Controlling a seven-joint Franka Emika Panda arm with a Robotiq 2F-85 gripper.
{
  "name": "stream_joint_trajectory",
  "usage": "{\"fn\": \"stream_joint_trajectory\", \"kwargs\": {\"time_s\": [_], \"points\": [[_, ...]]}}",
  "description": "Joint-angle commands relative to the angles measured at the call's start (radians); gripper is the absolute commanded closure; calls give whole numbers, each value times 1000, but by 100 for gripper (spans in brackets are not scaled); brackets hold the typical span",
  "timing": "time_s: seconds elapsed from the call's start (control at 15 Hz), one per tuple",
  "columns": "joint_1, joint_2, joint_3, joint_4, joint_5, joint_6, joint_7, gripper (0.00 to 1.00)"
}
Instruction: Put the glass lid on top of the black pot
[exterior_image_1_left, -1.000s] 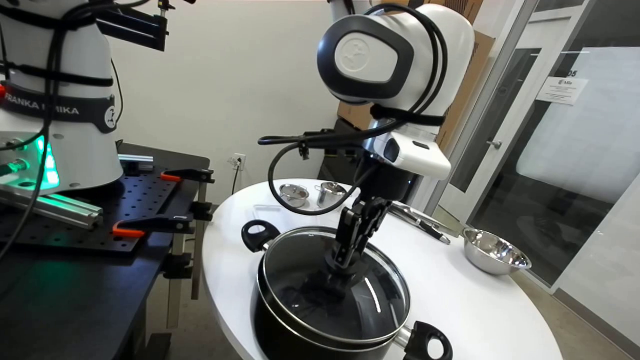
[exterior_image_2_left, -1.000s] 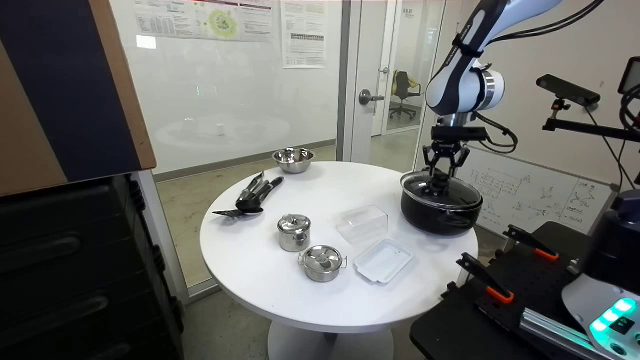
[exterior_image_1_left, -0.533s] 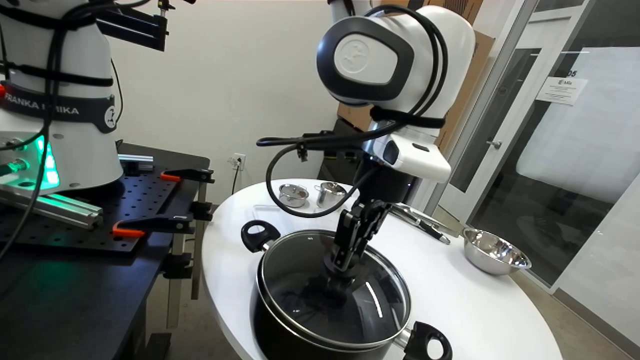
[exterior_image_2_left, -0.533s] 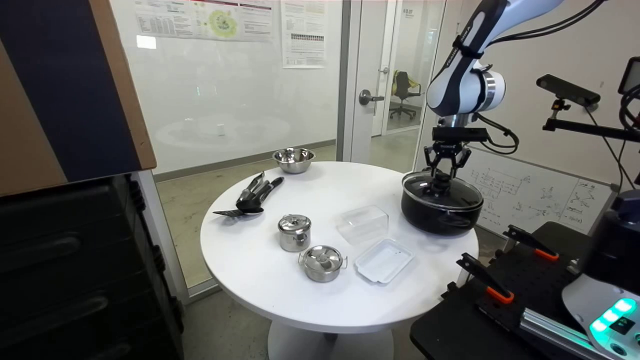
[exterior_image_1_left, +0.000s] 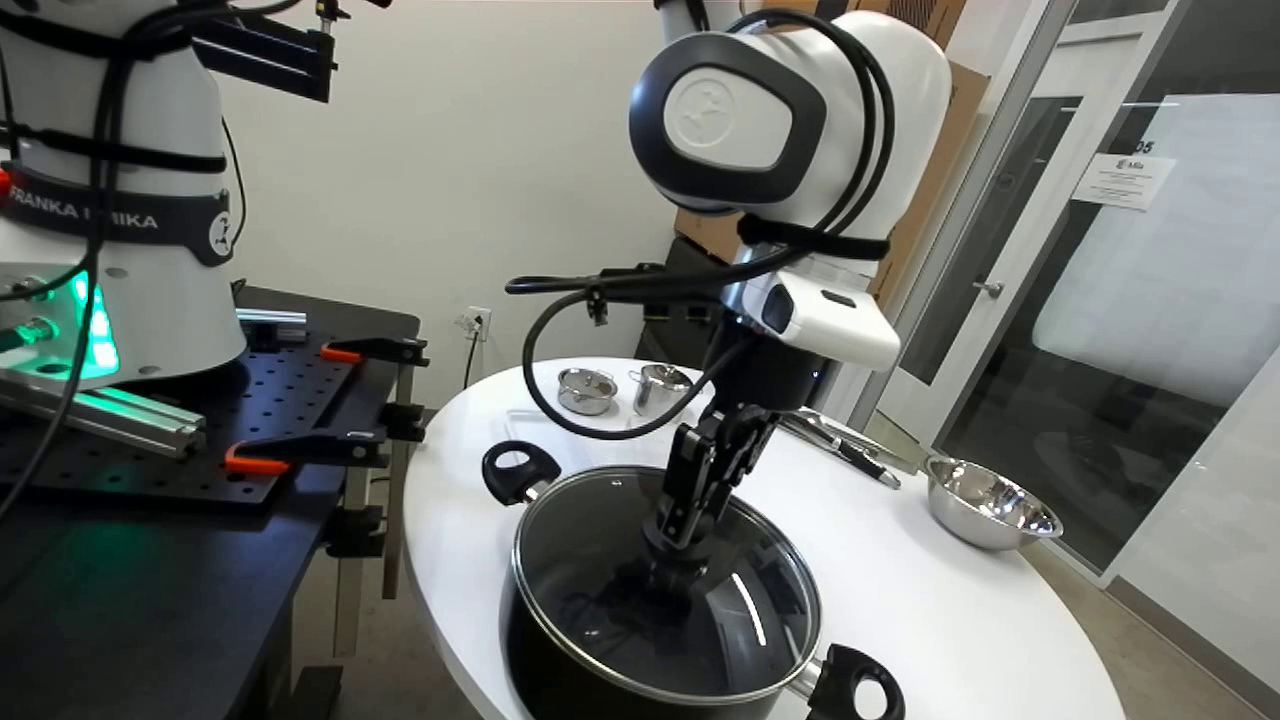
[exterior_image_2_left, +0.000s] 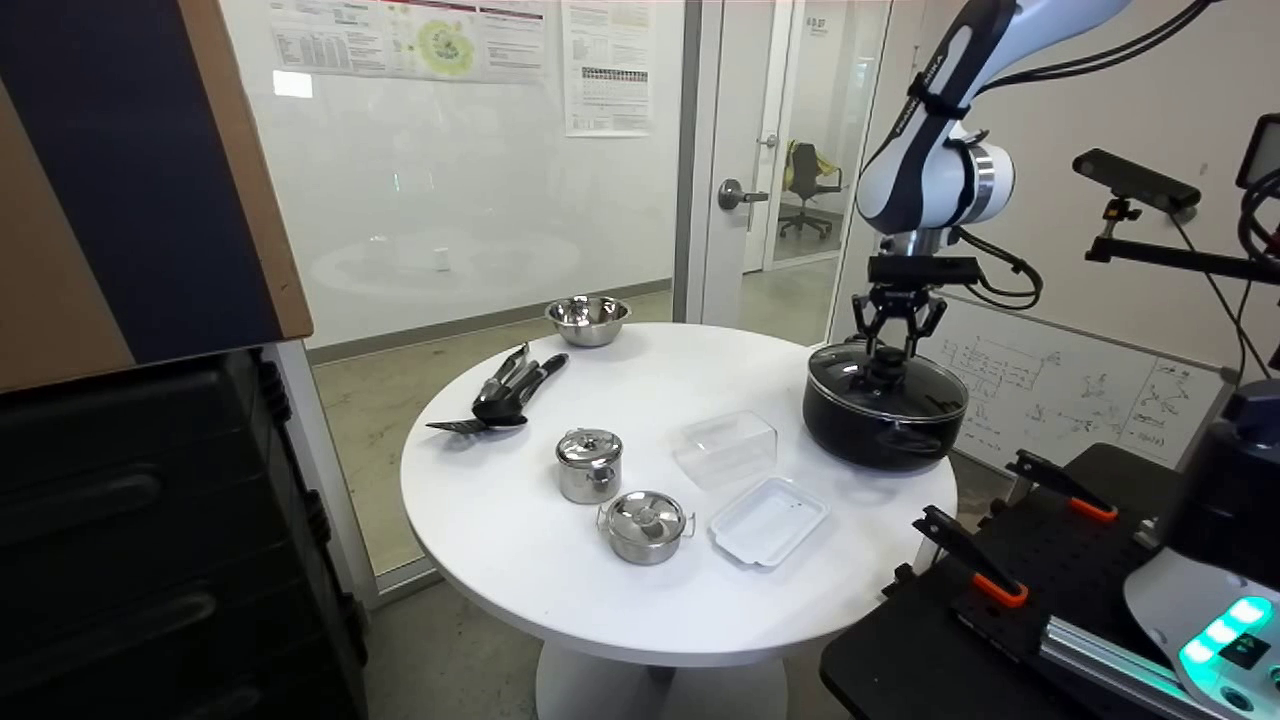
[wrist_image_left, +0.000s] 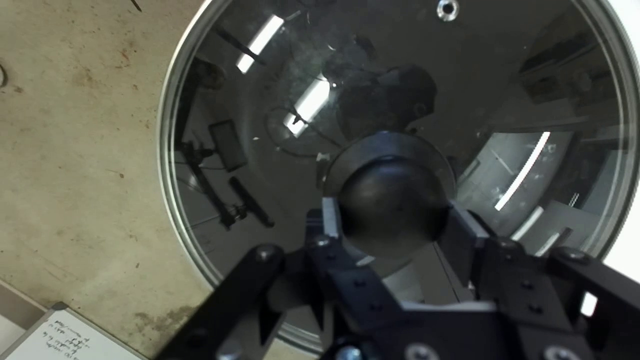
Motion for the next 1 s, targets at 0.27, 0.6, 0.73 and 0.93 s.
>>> {"fn": "stream_joint_trajectory", "kwargs": {"time_s": [0.27, 0.6, 0.73, 0.93], "points": [[14, -4, -14, 1, 2, -9, 9, 45], [3, -21, -11, 4, 15, -31, -6, 5], [-6, -41, -6, -2, 25, -42, -18, 0], [-10, -86, 4, -16, 23, -97, -42, 0]]}}
